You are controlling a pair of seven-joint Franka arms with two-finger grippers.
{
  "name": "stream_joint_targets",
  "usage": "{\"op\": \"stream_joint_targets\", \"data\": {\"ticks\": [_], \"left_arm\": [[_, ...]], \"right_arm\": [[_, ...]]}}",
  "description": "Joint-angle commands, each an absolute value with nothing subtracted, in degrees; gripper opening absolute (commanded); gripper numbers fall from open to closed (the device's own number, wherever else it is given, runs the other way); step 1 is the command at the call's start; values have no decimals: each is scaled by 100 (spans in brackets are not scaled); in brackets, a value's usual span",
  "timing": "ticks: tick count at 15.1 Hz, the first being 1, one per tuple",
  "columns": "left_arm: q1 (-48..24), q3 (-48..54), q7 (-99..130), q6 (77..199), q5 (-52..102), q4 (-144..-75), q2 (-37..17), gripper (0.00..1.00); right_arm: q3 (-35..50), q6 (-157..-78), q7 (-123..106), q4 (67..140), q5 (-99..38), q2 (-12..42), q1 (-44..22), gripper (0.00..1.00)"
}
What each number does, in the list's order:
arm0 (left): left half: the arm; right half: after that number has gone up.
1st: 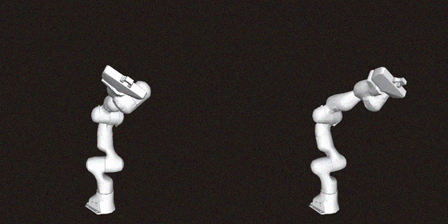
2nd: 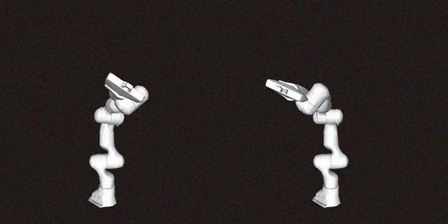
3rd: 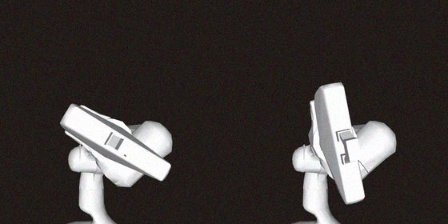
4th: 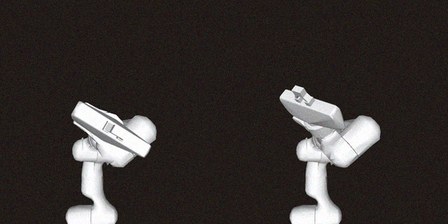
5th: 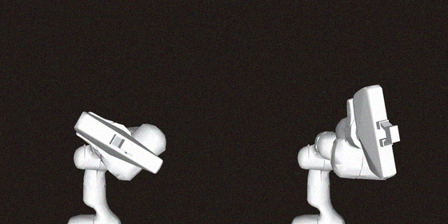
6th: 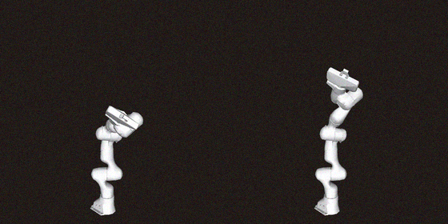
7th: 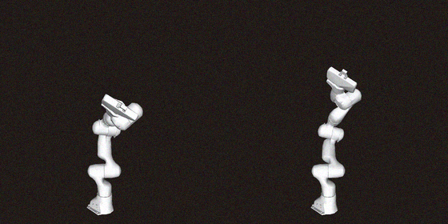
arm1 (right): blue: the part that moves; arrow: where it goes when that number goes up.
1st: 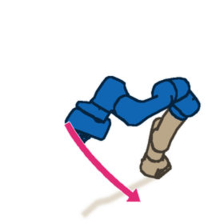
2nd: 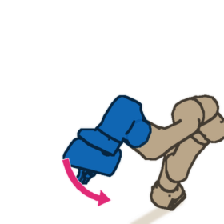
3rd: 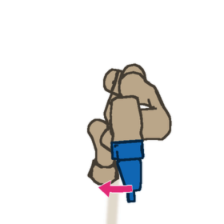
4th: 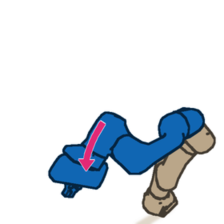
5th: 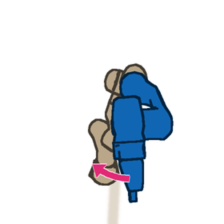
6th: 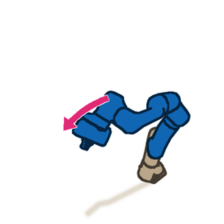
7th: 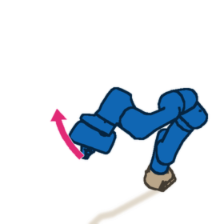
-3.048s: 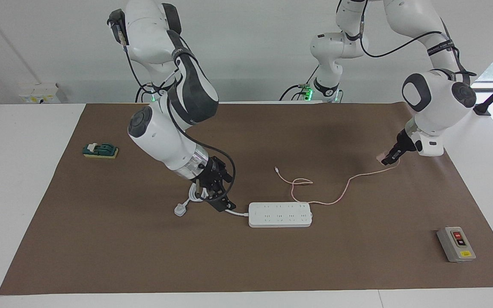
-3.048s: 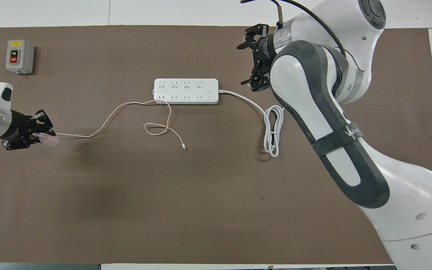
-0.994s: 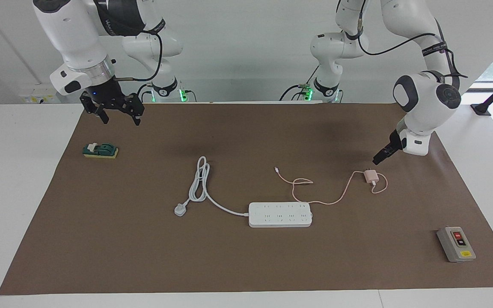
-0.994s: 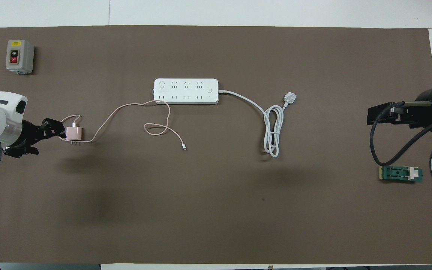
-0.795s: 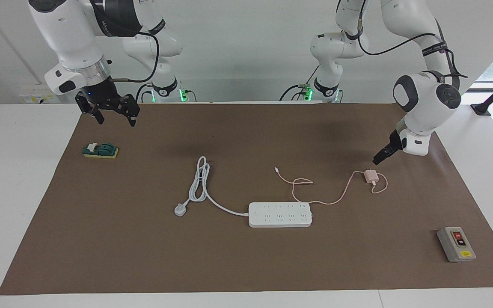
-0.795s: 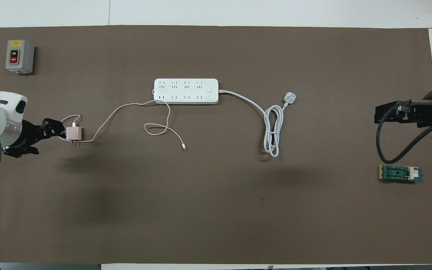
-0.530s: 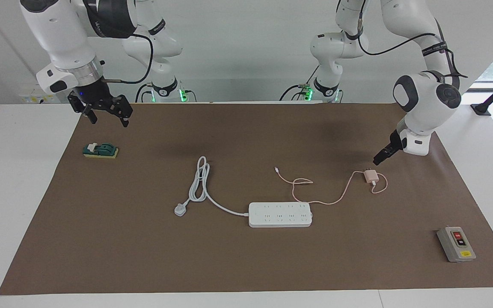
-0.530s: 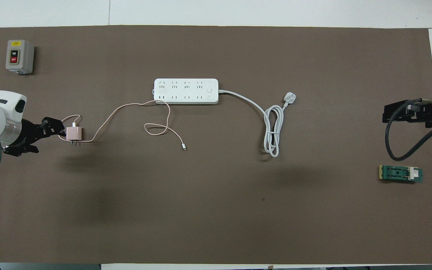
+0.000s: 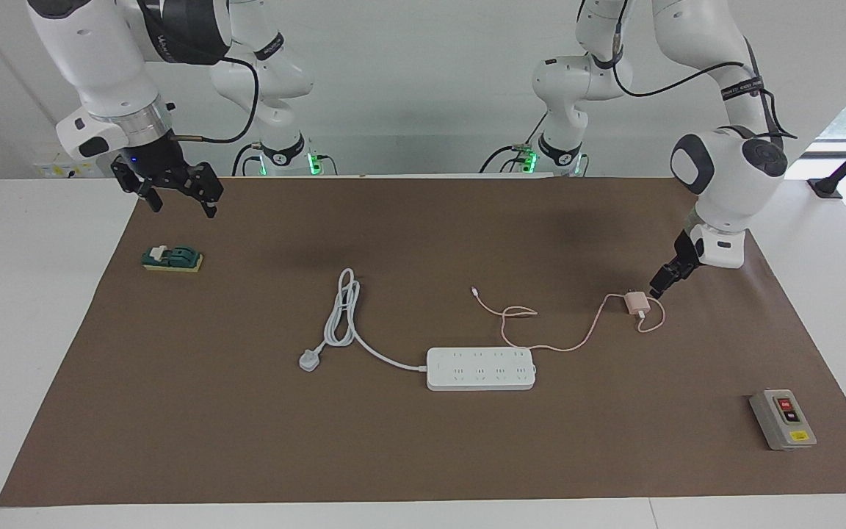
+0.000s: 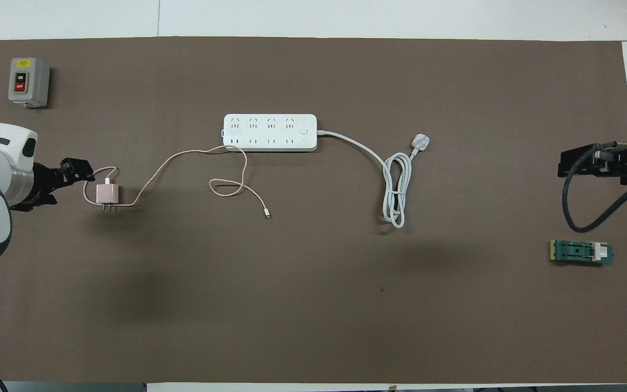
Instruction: Unplug charger and place it aside
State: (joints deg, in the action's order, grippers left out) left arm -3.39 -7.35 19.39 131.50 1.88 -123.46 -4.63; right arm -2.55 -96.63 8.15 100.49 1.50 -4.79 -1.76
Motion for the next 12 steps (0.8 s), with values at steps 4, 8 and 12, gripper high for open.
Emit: {"op": "stream_joint_targets", "data": {"ticks": [4,8,12], "left_arm": [[-518,-791,1283,13701,97,-12472,-931,100],[-589,-791,1301,14009,97,-12463,-1230,100],[-659,-782,1380,13940,149,-12410,-1327,74]], "right_arm": [[-176,-9554,336,10028,114,-519,-61,100],[-167,-9510,-175,10046,114,-527,-62,100],[-167,-9440,-211,10046,105,-536,-88,100]]}}
